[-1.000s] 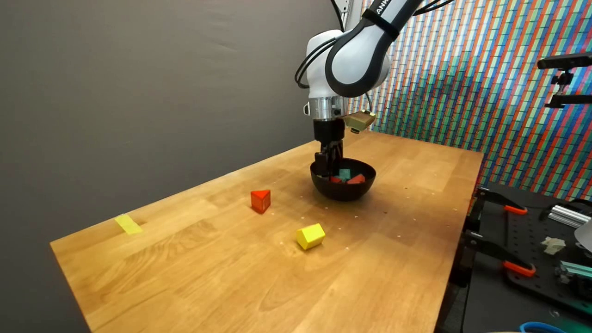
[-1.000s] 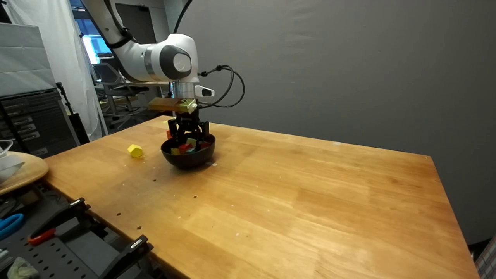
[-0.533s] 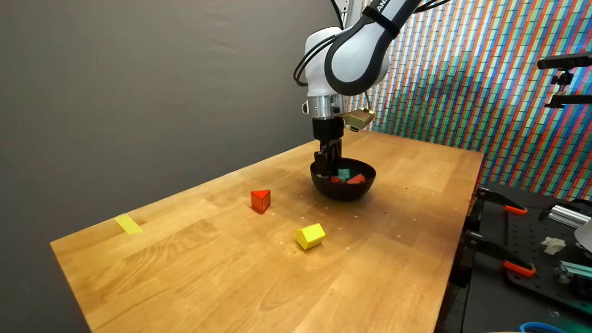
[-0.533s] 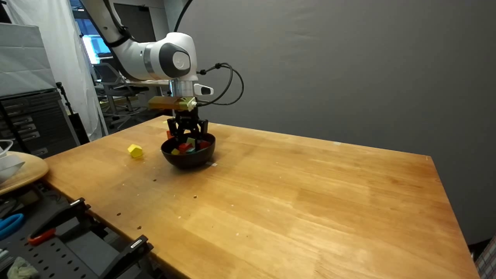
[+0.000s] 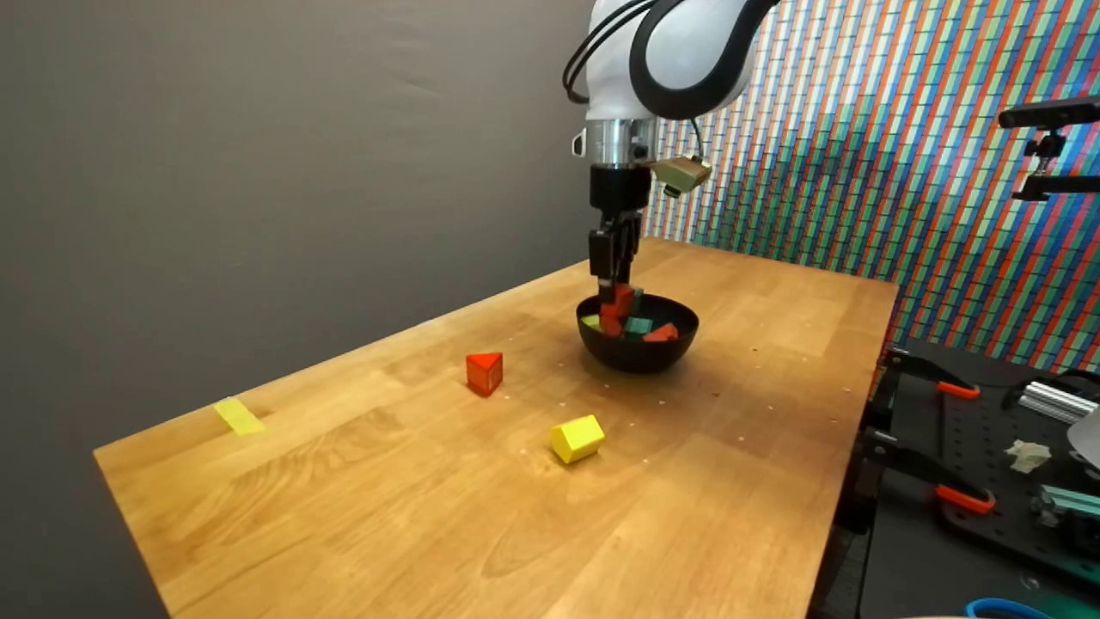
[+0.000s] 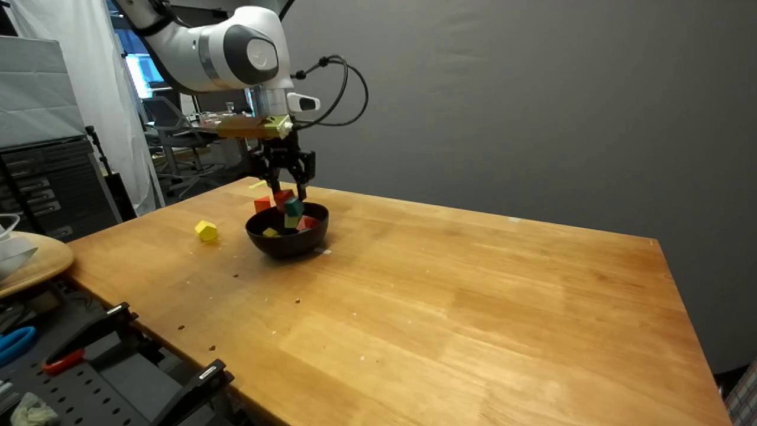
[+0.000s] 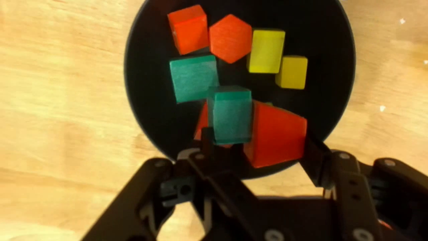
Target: Take the blocks out of the bowl and place them on the table
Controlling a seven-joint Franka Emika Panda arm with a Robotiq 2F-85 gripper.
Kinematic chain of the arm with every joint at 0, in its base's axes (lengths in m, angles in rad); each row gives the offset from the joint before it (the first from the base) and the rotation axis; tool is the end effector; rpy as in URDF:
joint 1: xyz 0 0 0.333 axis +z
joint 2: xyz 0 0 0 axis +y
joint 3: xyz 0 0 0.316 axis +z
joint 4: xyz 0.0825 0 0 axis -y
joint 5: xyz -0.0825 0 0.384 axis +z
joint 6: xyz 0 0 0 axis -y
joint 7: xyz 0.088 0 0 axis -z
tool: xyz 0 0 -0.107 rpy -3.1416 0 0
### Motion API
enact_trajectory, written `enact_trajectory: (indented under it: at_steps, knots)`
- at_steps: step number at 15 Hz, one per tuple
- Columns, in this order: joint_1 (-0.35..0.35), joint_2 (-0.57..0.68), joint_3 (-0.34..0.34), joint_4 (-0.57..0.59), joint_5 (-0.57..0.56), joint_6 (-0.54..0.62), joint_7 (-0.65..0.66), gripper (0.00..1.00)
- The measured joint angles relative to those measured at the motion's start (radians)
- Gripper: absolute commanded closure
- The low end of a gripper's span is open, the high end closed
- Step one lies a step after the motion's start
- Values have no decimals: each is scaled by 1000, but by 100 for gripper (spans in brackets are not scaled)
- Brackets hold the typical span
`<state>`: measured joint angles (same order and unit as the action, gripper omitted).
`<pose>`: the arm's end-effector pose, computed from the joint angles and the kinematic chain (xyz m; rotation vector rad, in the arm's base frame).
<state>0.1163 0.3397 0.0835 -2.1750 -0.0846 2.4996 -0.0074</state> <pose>0.5503 0.1121 0.2332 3.0895 0.4208 -0.0170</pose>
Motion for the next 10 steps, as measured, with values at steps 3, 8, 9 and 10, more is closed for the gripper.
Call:
enact_trajectory:
  at_steps: [3, 8, 9, 10]
  knots:
    - [-21, -138, -44, -96, -1, 61, 48, 62]
    - [-130, -208, -149, -197, -5, 166, 68, 62]
    - [-155, -198, -164, -201, -1, 179, 62, 62]
    - [-178, -181, -175, -202, 7, 190, 54, 62]
